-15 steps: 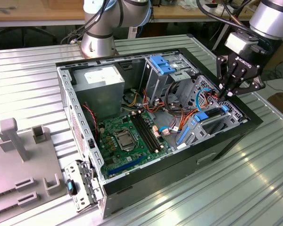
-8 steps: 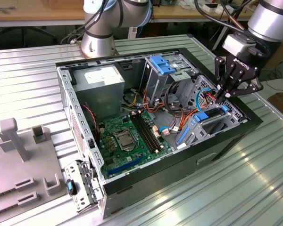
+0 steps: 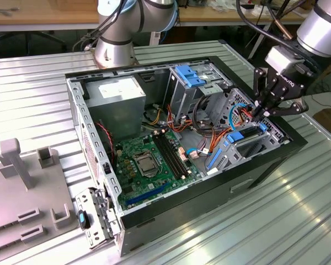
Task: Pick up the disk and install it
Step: 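Insert the first disk wire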
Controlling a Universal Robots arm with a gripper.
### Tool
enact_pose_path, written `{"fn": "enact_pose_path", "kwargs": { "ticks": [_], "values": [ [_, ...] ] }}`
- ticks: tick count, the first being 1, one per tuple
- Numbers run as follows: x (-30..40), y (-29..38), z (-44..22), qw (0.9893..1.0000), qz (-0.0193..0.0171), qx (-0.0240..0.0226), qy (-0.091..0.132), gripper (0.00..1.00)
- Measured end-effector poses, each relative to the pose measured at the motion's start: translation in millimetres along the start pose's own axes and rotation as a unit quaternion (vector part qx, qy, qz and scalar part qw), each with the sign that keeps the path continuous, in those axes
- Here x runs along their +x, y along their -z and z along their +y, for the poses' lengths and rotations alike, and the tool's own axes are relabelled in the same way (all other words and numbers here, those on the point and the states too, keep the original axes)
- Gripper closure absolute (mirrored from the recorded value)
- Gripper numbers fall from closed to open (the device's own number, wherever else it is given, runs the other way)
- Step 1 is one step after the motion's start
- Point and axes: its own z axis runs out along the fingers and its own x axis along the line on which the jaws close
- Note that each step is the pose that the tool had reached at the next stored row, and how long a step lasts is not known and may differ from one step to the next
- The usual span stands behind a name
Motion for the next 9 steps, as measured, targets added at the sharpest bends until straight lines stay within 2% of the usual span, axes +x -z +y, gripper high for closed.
{"fn": "enact_pose_path", "kwargs": {
  "ticks": [3,5,6,9],
  "values": [
    [6.7,0.1,0.8,1.0000,-0.0017,0.0006,0.000,0.83],
    [8.2,-0.2,1.6,1.0000,-0.0041,0.0021,0.001,0.83],
    [8.1,-0.7,2.5,1.0000,-0.0055,0.0051,0.001,0.83],
    [8.2,-2.1,3.7,0.9999,-0.0058,0.0136,0.002,0.83]
  ]
}}
